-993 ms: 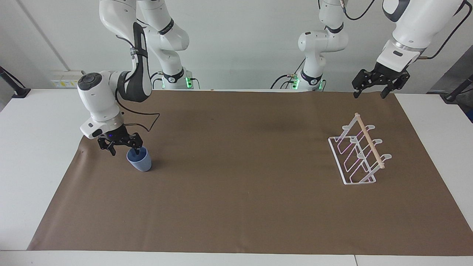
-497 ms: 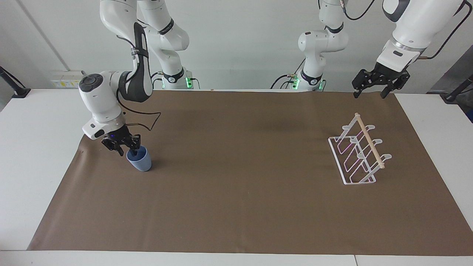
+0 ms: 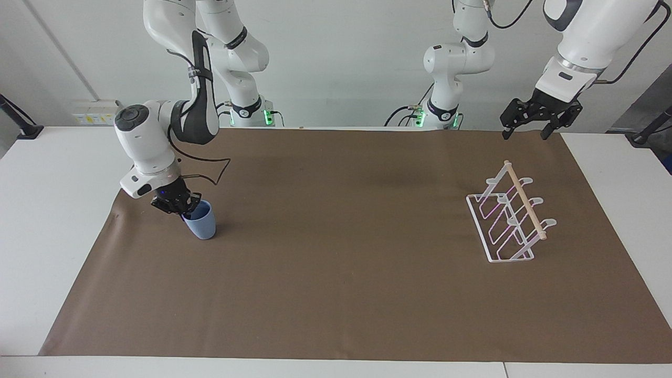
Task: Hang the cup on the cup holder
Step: 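Lift the cup with the right gripper and carry it toward the left gripper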
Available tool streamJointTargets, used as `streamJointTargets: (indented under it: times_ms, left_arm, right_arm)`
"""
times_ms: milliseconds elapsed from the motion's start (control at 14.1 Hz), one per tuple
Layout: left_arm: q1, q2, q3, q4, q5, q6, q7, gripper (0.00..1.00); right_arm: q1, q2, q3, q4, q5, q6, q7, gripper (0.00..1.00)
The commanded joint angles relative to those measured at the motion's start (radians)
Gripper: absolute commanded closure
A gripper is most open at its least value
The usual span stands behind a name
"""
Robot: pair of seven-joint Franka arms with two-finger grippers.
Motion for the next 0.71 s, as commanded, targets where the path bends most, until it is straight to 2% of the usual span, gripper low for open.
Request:
streamJointTargets:
  times_ms: [0,213,426,497,639]
  left_arm:
    - [0.013,-0.012,-0.006,-0.004,0.004,-0.014,-0.033,0.0]
    - [0.013,-0.023,-0.006,-0.022,0.004,-0.007,-0.032,0.0]
    - [0.013,-0.024,-0.008,-0.024,0.004,-0.003,-0.017,0.0]
    - [0.013,-0.024,-0.008,-0.027,0.004,-0.002,-0.012,0.0]
    - [0.013,-0.032,-0.008,-0.041,0.004,0.006,0.006,0.0]
  right_arm:
    - [-0.003,-0.004,0.008,0.018,-0.008,-0.038,0.021,1.0]
    - [0.003,-0.006,0.028,0.099,-0.007,-0.146,-0.002,1.0]
    - [0.006,-0.01,0.112,0.232,0.001,-0.263,-0.011,1.0]
    - [0.006,-0.01,0.13,0.268,0.057,-0.294,-0.011,1.0]
    - [0.008,-0.017,0.138,0.324,0.249,-0.343,-0.013,1.0]
